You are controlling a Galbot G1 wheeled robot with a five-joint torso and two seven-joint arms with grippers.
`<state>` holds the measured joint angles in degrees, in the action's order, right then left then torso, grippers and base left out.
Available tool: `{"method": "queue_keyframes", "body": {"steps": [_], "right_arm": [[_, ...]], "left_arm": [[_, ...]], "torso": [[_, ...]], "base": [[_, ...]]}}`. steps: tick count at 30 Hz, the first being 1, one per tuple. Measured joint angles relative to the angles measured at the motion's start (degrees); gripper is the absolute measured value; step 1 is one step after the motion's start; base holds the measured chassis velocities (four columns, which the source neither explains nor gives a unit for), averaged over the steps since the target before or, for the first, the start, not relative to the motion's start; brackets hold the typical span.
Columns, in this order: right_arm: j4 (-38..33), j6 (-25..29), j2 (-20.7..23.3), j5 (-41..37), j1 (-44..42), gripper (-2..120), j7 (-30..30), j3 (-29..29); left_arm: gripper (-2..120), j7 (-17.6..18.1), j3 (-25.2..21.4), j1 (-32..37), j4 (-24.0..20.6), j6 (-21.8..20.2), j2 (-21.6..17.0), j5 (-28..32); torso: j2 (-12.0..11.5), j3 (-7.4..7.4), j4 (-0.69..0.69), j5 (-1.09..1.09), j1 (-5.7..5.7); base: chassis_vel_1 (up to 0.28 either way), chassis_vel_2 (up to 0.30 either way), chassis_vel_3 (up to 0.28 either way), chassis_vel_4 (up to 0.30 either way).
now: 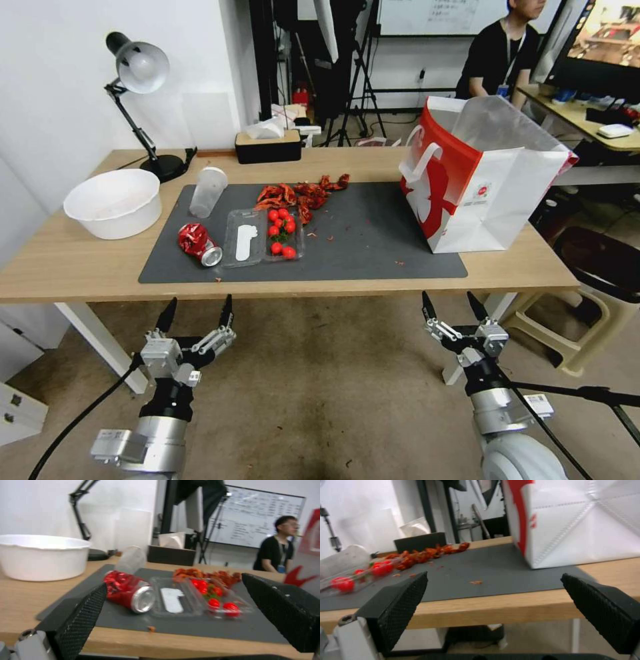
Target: Pick up the trash from the table and place it into the takeout bag.
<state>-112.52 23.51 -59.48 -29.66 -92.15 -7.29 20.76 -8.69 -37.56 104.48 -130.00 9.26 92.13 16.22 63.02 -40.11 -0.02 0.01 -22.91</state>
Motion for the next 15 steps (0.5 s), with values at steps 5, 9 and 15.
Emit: {"method": "queue_keyframes", "body": {"steps": [5, 9, 15], "right_arm": [[0.04, -0.66, 0.55, 0.1, 0.73, 100, 0.21, -0.7], [0.28, -1.14, 0.96, 0.24, 1.84, 100, 0.2, -1.46], [0.34, -1.64, 1.01, 1.32, 1.87, 100, -0.02, -1.85]], "left_arm": [[100, 3.75, 0.11, -3.46, 0.14, -3.54, -0.71, 3.63], [100, 7.02, 0.28, -6.17, 1.23, -5.18, -3.72, 6.46], [100, 13.46, 0.78, -11.52, 4.69, -8.98, -11.45, 8.75]], "torso": [[0.0, 0.0, 0.04, -0.01, -0.01], [0.0, 0.0, 0.01, -0.01, -0.01], [0.0, 0.0, 0.04, -0.02, 0.0]], "base": [[0.0, 0.0, 0.0, 0.0], [0.0, 0.0, 0.0, 0.0], [0.0, 0.0, 0.0, 0.0]]}}
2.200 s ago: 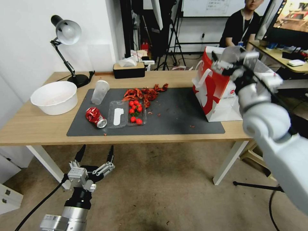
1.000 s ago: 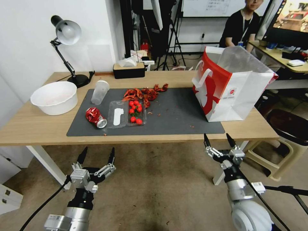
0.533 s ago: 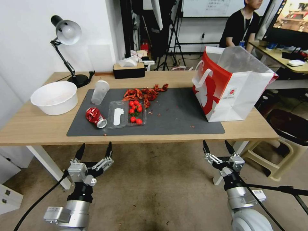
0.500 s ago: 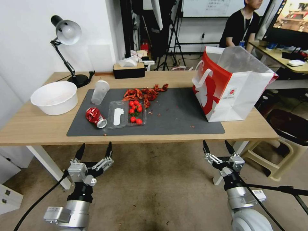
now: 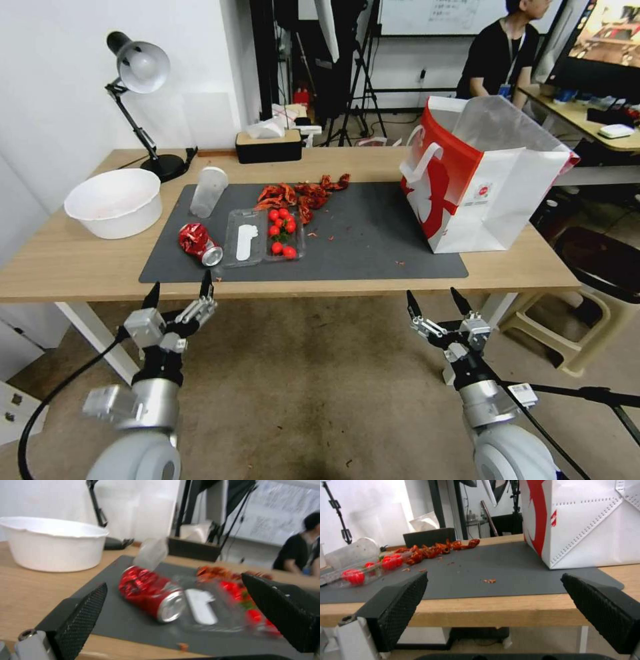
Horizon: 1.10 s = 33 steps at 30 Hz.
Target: Pick up the trash from the table and place it into the takeout bag.
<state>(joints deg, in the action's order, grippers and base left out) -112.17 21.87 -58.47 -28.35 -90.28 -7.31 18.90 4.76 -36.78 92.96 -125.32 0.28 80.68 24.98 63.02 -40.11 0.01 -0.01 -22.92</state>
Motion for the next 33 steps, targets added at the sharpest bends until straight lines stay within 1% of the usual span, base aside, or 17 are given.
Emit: {"method": "queue_keyframes", "body": {"steps": [1, 2, 5, 6, 7, 9, 10, 12, 13, 16, 19, 22, 23, 25, 26, 28, 33], "right_arm": [[0.0, -0.36, 0.07, 0.26, 0.21, 100, -0.06, -0.26], [0.0, -0.36, 0.07, 0.26, 0.21, 100, -0.06, -0.26], [0.12, -1.12, 0.28, 0.89, 0.78, 100, -0.31, -0.58], [0.12, -1.12, 0.28, 0.89, 0.78, 100, -0.31, -0.58], [0.18, -1.18, 0.29, 1.16, 0.78, 100, -0.43, -0.58], [0.3, -1.29, 0.25, 1.81, 0.66, 100, -0.7, -0.57], [0.3, -1.29, 0.25, 1.81, 0.66, 100, -0.7, -0.57], [0.31, -1.48, 0.12, 2.6, 0.51, 100, -0.96, -0.57], [0.31, -1.48, 0.12, 2.6, 0.51, 100, -0.96, -0.57], [0.03, -1.94, -0.23, 3.78, 0.35, 100, -1.21, -0.73], [-0.18, -2.31, -0.41, 4.18, 0.36, 100, -1.35, -0.75], [-0.27, -2.59, -0.64, 4.91, 0.38, 100, -1.64, -0.75], [-0.27, -2.59, -0.64, 4.91, 0.38, 100, -1.64, -0.75], [-0.28, -2.61, -0.78, 5.53, 0.24, 100, -1.82, -0.72], [-0.28, -2.61, -0.78, 5.53, 0.24, 100, -1.82, -0.72], [-0.28, -2.63, -0.87, 5.87, 0.15, 100, -2.01, -0.61], [-0.01, -2.73, -0.96, 6.27, 0.21, 100, -2.22, -0.3]], "left_arm": [[100, 1.96, 0.05, -1.09, 1.01, -0.83, -1.47, 0.32], [100, 1.96, 0.05, -1.09, 1.01, -0.83, -1.47, 0.32], [100, 7.21, 0.69, -4.36, 3.86, -2.2, -5.43, 2.59], [100, 7.21, 0.69, -4.36, 3.86, -2.2, -5.43, 2.59], [100, 8.26, 1.08, -5.2, 4.39, -2.69, -6.36, 3.57], [100, 11.6, 2.48, -7.07, 4.89, -4.31, -8.13, 6.28], [100, 11.6, 2.48, -7.07, 4.89, -4.31, -8.13, 6.28], [100, 13.28, 3.63, -8.43, 4.89, -6.03, -9.52, 9.36], [100, 13.28, 3.63, -8.43, 4.89, -6.03, -9.52, 9.36], [100, 14.92, 5.53, -11.43, 5.16, -8.22, -11.99, 14.7], [100, 16.0, 6.82, -12.99, 5.57, -9.34, -13.14, 17.43], [100, 18.67, 9.02, -15.79, 6.7, -11.03, -14.68, 22.13], [100, 18.67, 9.02, -15.79, 6.7, -11.03, -14.68, 22.13], [100, 20.28, 10.04, -18.25, 8.22, -11.61, -15.51, 24.44], [100, 20.28, 10.04, -18.25, 8.22, -11.61, -15.51, 24.44], [100, 21.63, 10.74, -20.01, 9.25, -12.3, -15.87, 26.09], [100, 23.55, 11.99, -22.06, 10.37, -12.99, -15.79, 28.12]], "torso": [[0.0, 0.0, 0.0, 0.0, 0.0], [0.0, 0.0, 0.0, 0.0, 0.0], [0.0, 0.0, -0.02, 0.0, 0.0], [0.0, 0.0, -0.02, 0.0, 0.0], [0.0, 0.0, -0.02, -0.01, 0.0], [0.0, 0.0, -0.01, 0.0, 0.0], [0.0, 0.0, -0.01, 0.0, 0.0], [0.0, 0.0, -0.02, 0.01, 0.0], [0.0, 0.0, -0.02, 0.01, 0.0], [0.0, 0.0, -0.01, 0.02, 0.0], [0.0, 0.0, -0.01, 0.01, 0.0], [0.0, 0.0, -0.02, 0.0, 0.0], [0.0, 0.0, -0.02, 0.0, 0.0], [0.0, 0.0, 0.0, 0.02, 0.0], [0.0, 0.0, 0.0, 0.02, 0.0], [0.0, 0.0, -0.01, 0.0, 0.0], [0.0, 0.0, -0.01, 0.01, 0.0]], "base": [[0.0, 0.0, 0.0, 0.0], [0.0, 0.0, 0.0, 0.0], [0.0, 0.0, 0.0, 0.0], [0.0, 0.0, 0.0, 0.0], [0.0, 0.0, 0.0, 0.0], [0.0, 0.0, 0.0, 0.0], [0.0, 0.0, 0.0, 0.0], [0.0, 0.0, 0.0, 0.0], [0.0, 0.0, 0.0, 0.0], [0.0, 0.0, 0.0, 0.0], [0.0, 0.0, 0.0, 0.0], [0.0, 0.0, 0.0, 0.0], [0.0, 0.0, 0.0, 0.0], [0.0, 0.0, 0.0, 0.0], [0.0, 0.0, 0.0, 0.0], [0.0, 0.0, 0.0, 0.0], [0.0, 0.0, 0.0, 0.0]]}}
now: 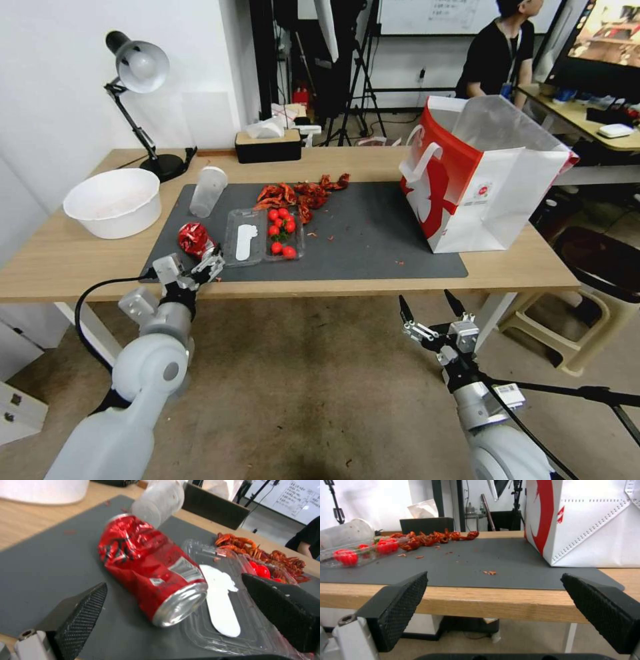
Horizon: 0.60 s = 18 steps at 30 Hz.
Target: Pick up the trash from the table and place it into the takeout bag.
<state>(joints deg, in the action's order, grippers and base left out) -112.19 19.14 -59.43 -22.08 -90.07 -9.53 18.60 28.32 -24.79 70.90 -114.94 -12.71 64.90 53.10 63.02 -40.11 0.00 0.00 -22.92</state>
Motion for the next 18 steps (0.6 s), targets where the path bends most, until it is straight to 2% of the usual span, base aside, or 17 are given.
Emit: {"method": "queue_keyframes", "body": {"steps": [12, 18], "right_arm": [[0.75, -0.08, -0.08, -0.08, 0.75, 100, -0.36, 0.11], [0.8, -0.08, -0.07, -0.12, 0.84, 100, -0.37, 0.11]], "left_arm": [[100, 3.0, 1.88, -3.67, 2.65, -1.36, 0.78, 1.28], [100, 3.26, 1.99, -3.93, 2.89, -1.44, 0.79, 1.37]], "torso": [[0.0, 0.0, 0.0, 0.01, 0.0], [0.01, 0.0, 0.0, 0.01, 0.0]], "base": [[0.0, 0.0, 0.0, 0.0], [0.0, 0.0, 0.0, 0.0]]}}
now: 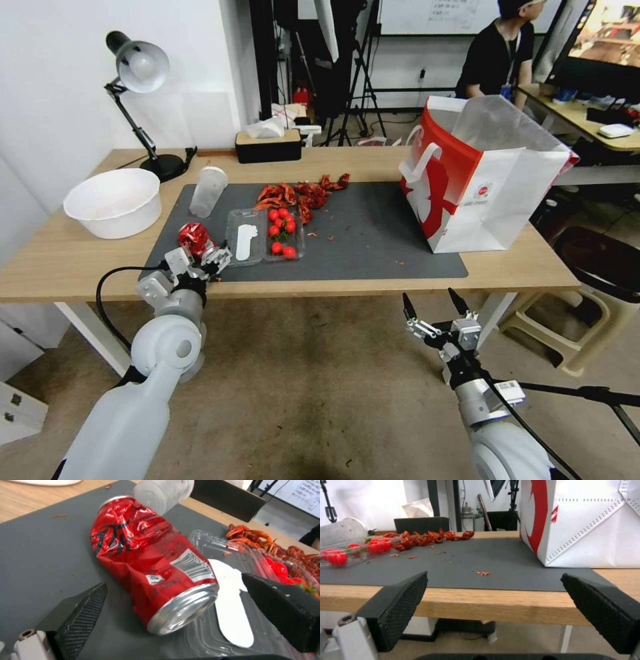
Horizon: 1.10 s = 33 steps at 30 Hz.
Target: Pick up the trash from the table and place it into the takeout bag.
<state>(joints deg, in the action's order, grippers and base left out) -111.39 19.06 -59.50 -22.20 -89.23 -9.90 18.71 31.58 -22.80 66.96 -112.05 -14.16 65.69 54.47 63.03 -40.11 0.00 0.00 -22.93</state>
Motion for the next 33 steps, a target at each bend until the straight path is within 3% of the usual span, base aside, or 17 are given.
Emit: {"method": "queue_keyframes", "body": {"steps": [11, 25, 33], "right_arm": [[-0.06, -0.22, -0.36, 0.61, 0.0, 100, -0.69, 0.04], [-0.58, -0.19, -0.98, 2.44, -0.53, 100, -1.5, -0.3], [-0.34, -0.19, -1.06, 2.67, -0.44, 100, -1.59, -0.5]], "left_arm": [[99, 2.65, 0.95, -1.41, 0.94, -1.12, 0.56, 0.71], [54, 5.55, 0.56, -1.17, 1.0, -1.82, -0.44, 2.13], [53, 4.49, -0.05, -0.4, 0.97, -1.15, -0.63, 2.08]], "torso": [[0.0, 0.0, 0.0, 0.0, 0.0], [0.01, 0.01, 0.0, -0.02, 0.01], [0.0, 0.01, 0.0, 0.0, 0.01]], "base": [[0.0, 0.0, 0.0, 0.0], [0.0, 0.0, 0.0, 0.0], [0.0, 0.0, 0.0, 0.0]]}}
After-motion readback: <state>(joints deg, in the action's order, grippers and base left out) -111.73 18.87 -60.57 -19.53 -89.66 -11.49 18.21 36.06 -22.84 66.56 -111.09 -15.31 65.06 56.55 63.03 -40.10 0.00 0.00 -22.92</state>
